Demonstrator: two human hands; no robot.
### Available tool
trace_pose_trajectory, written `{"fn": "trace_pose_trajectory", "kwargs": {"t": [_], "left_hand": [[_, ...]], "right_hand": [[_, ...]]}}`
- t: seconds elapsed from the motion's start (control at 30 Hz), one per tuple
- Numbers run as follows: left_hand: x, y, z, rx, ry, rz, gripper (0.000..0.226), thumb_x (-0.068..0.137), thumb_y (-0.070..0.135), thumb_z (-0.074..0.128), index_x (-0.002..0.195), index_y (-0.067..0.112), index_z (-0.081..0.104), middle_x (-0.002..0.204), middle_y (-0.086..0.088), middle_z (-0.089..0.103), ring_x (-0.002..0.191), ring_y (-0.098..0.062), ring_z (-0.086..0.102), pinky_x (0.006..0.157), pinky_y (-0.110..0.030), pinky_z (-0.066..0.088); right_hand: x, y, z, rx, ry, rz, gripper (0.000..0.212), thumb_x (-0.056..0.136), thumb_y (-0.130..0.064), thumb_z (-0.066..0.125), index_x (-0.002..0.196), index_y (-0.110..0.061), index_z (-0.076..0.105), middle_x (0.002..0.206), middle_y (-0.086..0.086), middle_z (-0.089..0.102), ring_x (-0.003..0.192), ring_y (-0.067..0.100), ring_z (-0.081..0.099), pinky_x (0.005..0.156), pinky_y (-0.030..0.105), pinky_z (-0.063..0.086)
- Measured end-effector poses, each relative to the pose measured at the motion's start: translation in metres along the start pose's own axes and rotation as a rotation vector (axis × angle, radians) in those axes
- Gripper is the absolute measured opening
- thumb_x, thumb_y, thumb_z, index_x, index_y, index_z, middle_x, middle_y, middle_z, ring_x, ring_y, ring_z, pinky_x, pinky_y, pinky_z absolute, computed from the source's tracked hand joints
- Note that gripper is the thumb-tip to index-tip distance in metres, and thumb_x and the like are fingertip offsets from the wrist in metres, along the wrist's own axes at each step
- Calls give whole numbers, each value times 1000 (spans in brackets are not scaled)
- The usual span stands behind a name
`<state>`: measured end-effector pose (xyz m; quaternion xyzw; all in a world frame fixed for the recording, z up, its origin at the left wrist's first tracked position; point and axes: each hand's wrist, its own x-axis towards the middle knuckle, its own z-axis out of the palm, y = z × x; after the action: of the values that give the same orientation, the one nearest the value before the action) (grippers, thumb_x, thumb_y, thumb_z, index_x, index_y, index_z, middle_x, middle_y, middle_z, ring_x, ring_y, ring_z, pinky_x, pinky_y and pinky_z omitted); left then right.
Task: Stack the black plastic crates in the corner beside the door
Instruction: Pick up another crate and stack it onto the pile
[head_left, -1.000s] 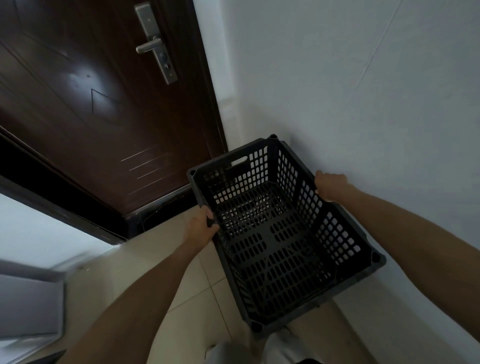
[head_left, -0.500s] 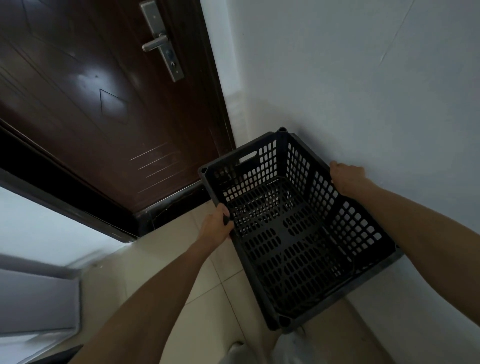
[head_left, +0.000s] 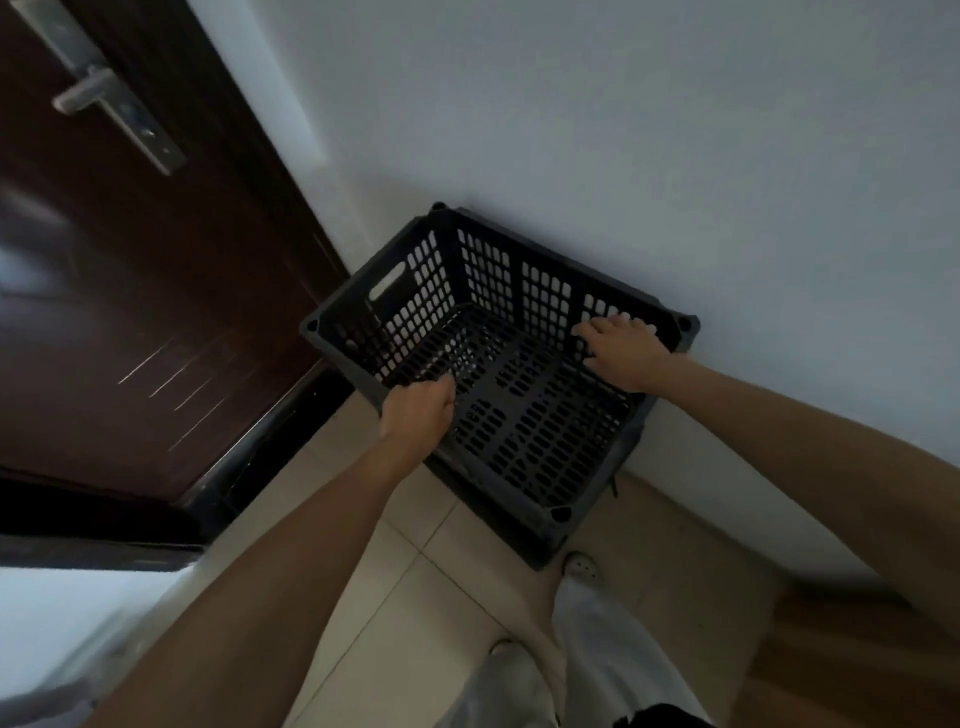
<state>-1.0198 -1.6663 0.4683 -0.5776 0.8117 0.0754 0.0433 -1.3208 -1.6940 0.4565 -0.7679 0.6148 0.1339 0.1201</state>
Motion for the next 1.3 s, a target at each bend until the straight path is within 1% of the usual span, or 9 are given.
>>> {"fn": "trace_pose_trajectory", "kwargs": {"t": [0.13,0.33,0.53,0.63,0.8,1.0,1.1,1.17,1.3], "left_hand": [[-14,45,50,-8,60,327,33,102,42,37,100,22,63,99,1,65,97,-21,60,79,-37,46],[-41,59,76,75,188,698,68,99,64,20,75,29,73,70,9,69,69,-9,66,61,-28,45],[-44,44,67,68,162,846,75,86,80,21,84,24,71,81,9,68,75,-13,67,65,-30,51],[-50,32,67,94,165,940,71,86,77,25,87,21,68,81,8,66,77,-13,68,65,-30,50],[-60,29,66,87,195,942,67,90,70,28,94,17,69,85,5,69,80,-16,69,67,-31,50],[-67,19,61,119,61,947,65,90,72,27,89,18,64,84,5,65,78,-16,66,70,-31,47],[-65,31,50,45,-37,820,77,89,77,13,90,21,66,86,7,62,76,-16,64,67,-32,47],[-63,45,49,-54,-60,648,72,95,68,12,95,23,68,92,5,66,81,-19,66,70,-33,47],[-67,71,61,61,87,410,55,104,42,21,90,21,70,81,0,73,75,-23,67,76,-35,48]], "right_hand": [[-48,-10,43,15,-50,2,48,100,-53,27,133,-26,49,136,2,53,129,27,43,109,43,26],[-84,-25,69,7,90,-86,88,88,-67,-10,112,-30,67,109,-4,68,117,23,51,116,43,14],[-93,-45,81,45,112,-82,82,92,-62,-3,108,-30,71,107,-6,68,119,22,48,116,44,7],[-96,-52,82,53,86,-88,76,95,-60,1,110,-29,70,109,-4,68,119,23,48,115,43,6],[-99,-61,82,22,55,-48,62,101,-51,11,115,-29,67,112,-3,67,119,25,48,116,44,9],[-101,-80,85,75,53,-58,47,101,-45,17,122,-31,56,119,-2,62,117,25,48,109,44,18],[-97,-86,83,134,77,28,43,98,-47,21,119,-32,55,116,-2,64,116,26,50,104,43,24],[-92,-94,82,191,133,150,42,99,-45,23,121,-29,54,116,0,65,113,26,53,101,41,29],[-88,-107,92,184,332,321,34,98,-34,30,119,-25,56,110,0,68,105,25,58,99,39,33]]}}
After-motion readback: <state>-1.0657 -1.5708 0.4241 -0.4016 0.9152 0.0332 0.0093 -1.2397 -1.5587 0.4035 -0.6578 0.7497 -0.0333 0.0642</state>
